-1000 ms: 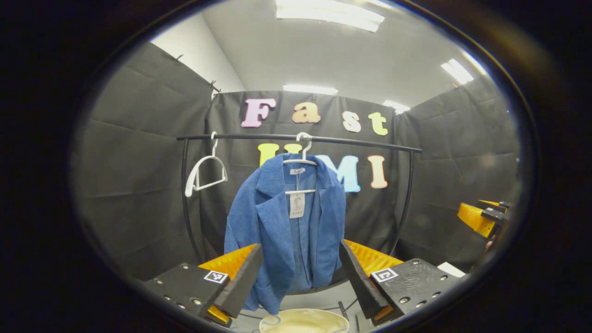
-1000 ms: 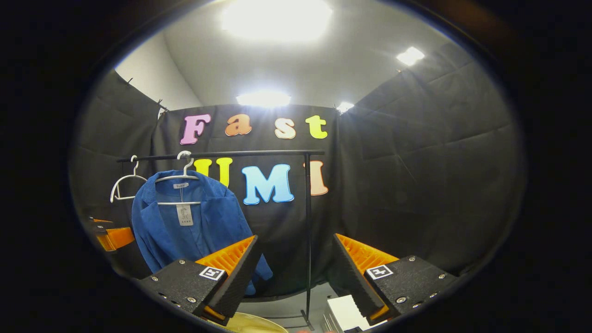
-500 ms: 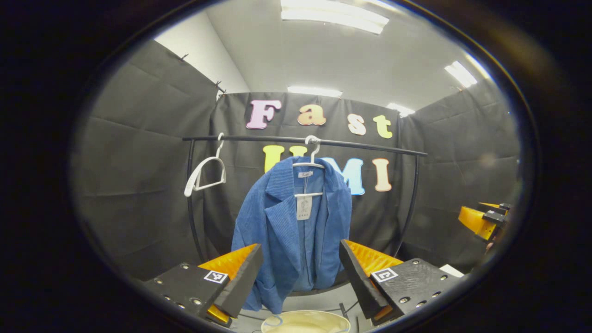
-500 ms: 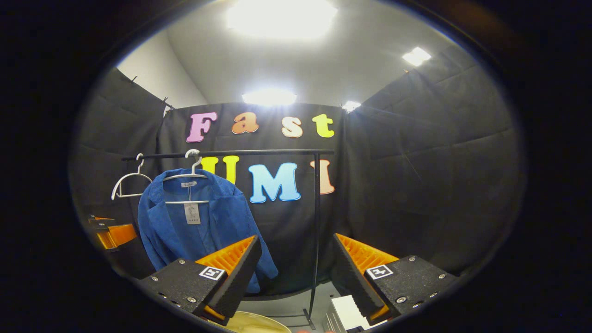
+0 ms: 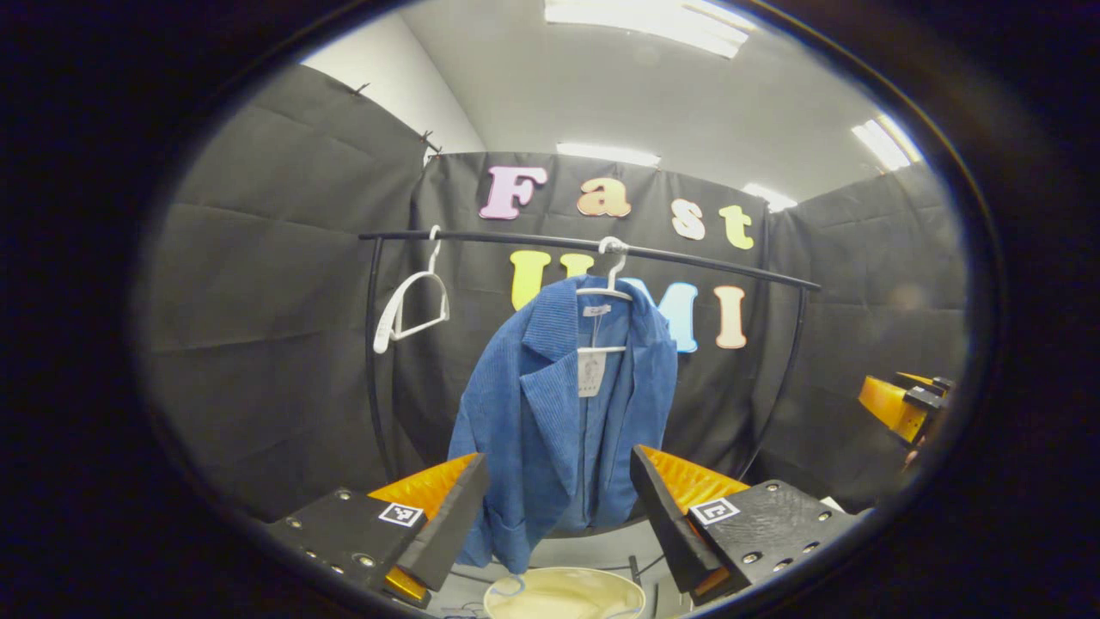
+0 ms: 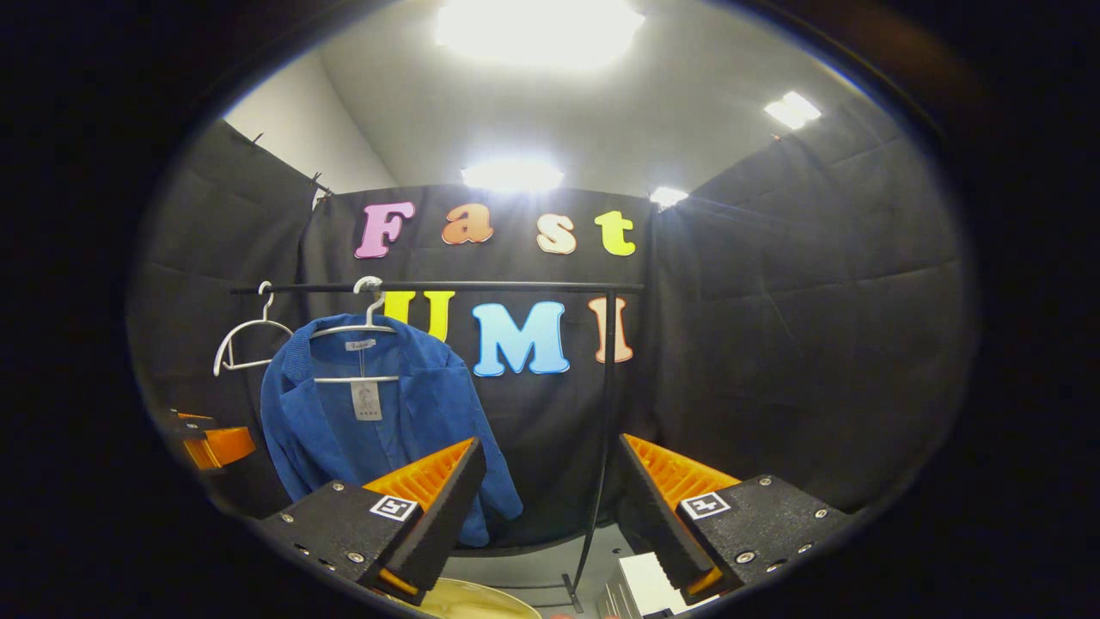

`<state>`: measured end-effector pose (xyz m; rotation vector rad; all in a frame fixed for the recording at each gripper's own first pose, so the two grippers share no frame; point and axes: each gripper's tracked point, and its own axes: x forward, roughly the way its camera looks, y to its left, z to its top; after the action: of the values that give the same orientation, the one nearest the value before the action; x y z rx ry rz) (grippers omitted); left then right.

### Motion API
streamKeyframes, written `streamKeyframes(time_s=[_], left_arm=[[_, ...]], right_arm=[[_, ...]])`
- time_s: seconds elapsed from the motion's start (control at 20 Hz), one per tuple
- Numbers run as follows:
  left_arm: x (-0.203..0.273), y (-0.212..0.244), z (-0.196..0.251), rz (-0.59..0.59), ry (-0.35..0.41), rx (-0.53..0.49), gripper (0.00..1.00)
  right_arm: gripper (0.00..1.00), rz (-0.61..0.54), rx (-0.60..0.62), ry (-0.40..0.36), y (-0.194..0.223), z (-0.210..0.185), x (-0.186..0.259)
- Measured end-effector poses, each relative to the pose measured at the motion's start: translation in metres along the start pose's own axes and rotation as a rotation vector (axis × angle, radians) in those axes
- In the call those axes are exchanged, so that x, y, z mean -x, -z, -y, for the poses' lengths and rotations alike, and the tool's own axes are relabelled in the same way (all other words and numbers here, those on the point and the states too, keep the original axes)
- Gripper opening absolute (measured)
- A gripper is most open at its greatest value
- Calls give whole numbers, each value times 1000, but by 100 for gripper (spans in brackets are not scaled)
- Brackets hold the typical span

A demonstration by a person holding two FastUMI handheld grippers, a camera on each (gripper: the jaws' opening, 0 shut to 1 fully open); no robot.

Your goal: Grasp the clothes on the hanger with both hands and then place them into the laundry hamper below.

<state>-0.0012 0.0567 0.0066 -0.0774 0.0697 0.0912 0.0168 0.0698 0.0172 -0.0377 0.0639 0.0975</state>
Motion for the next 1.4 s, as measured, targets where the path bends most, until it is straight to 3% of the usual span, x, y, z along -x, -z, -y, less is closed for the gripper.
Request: streamKeyframes(time_s=[0.3,0.8,1.1,1.4], left_arm=[[-10,-6,-8,-22,-42,110,100],[-64,-28,2,-10,-170,74,100],[-91,-23,6,-29,-288,94,100],[-110,-5,7,-59,-413,119,100]], right_arm=[[95,-45,-12,-118,-2,-39,-42],[95,-158,-70,-450,39,-131,-147],[94,-228,-62,-565,76,-171,-202],[95,-228,-7,-626,95,-204,-243]])
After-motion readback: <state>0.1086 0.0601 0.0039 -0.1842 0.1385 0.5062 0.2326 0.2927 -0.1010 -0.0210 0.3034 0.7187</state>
